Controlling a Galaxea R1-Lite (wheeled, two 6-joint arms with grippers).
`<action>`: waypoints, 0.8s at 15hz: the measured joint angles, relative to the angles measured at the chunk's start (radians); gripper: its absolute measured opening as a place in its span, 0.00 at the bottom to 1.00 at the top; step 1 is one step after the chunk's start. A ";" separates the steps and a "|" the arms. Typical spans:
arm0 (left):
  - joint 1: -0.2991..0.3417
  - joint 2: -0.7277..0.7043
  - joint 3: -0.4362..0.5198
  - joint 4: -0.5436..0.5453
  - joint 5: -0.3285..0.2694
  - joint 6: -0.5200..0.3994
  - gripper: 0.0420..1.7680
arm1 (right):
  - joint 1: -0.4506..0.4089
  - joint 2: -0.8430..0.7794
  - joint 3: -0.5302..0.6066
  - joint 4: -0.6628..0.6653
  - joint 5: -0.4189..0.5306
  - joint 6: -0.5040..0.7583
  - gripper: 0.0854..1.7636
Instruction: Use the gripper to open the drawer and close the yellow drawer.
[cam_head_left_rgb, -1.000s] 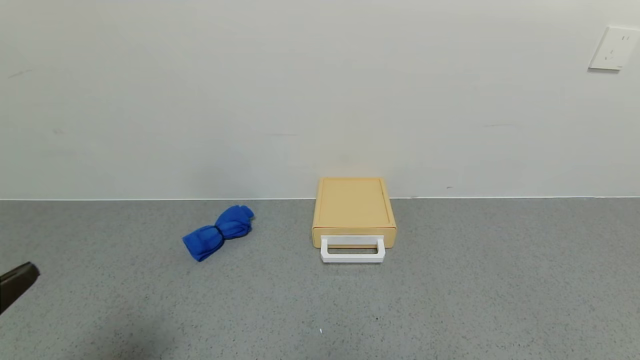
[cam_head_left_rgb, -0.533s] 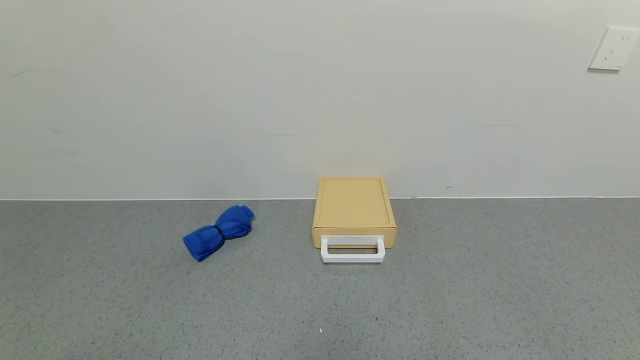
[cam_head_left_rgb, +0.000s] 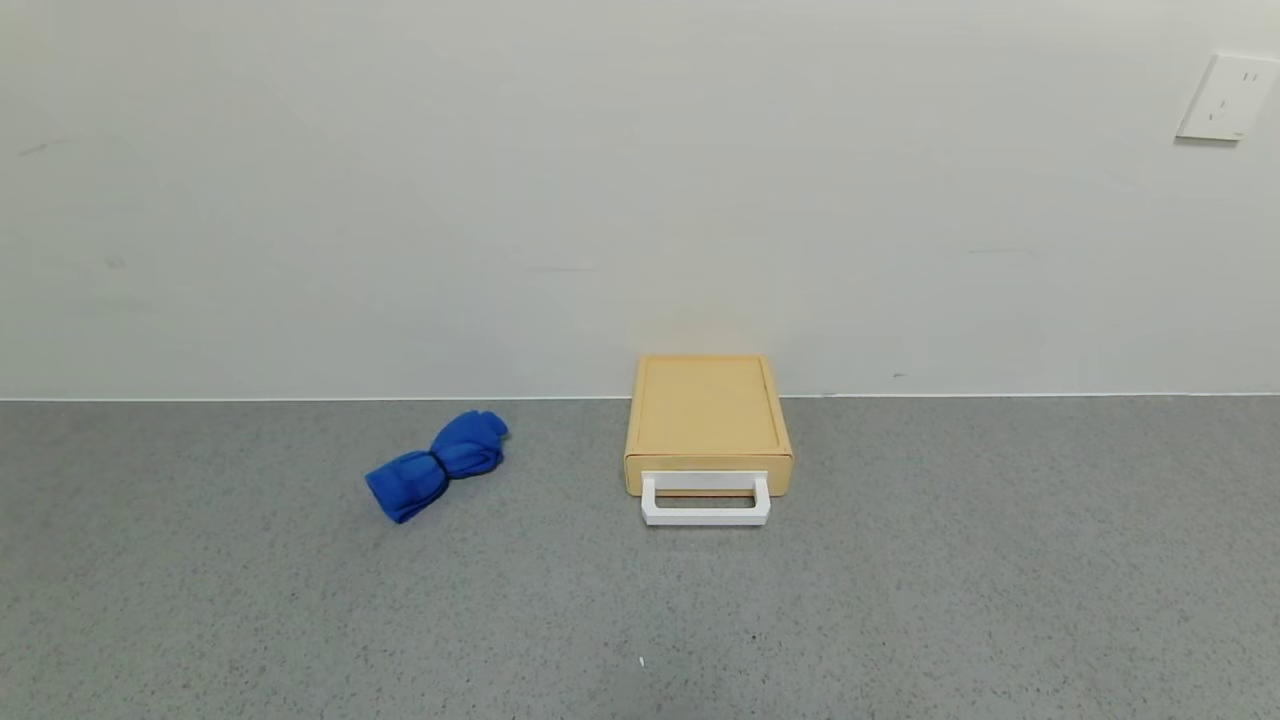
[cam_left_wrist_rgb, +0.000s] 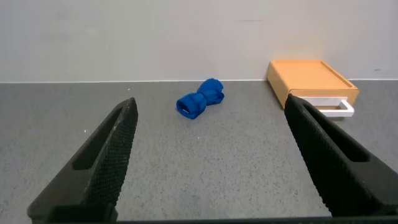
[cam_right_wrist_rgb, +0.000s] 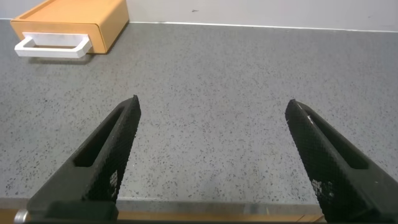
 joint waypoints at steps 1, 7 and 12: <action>0.000 -0.014 0.059 -0.059 -0.002 0.010 0.96 | 0.000 0.000 0.000 0.000 0.000 0.000 0.97; 0.000 -0.043 0.377 -0.253 -0.031 0.030 0.96 | 0.000 0.000 0.000 0.000 0.000 0.000 0.97; 0.000 -0.045 0.404 -0.193 -0.042 0.002 0.97 | 0.000 0.000 0.000 0.000 0.000 0.000 0.97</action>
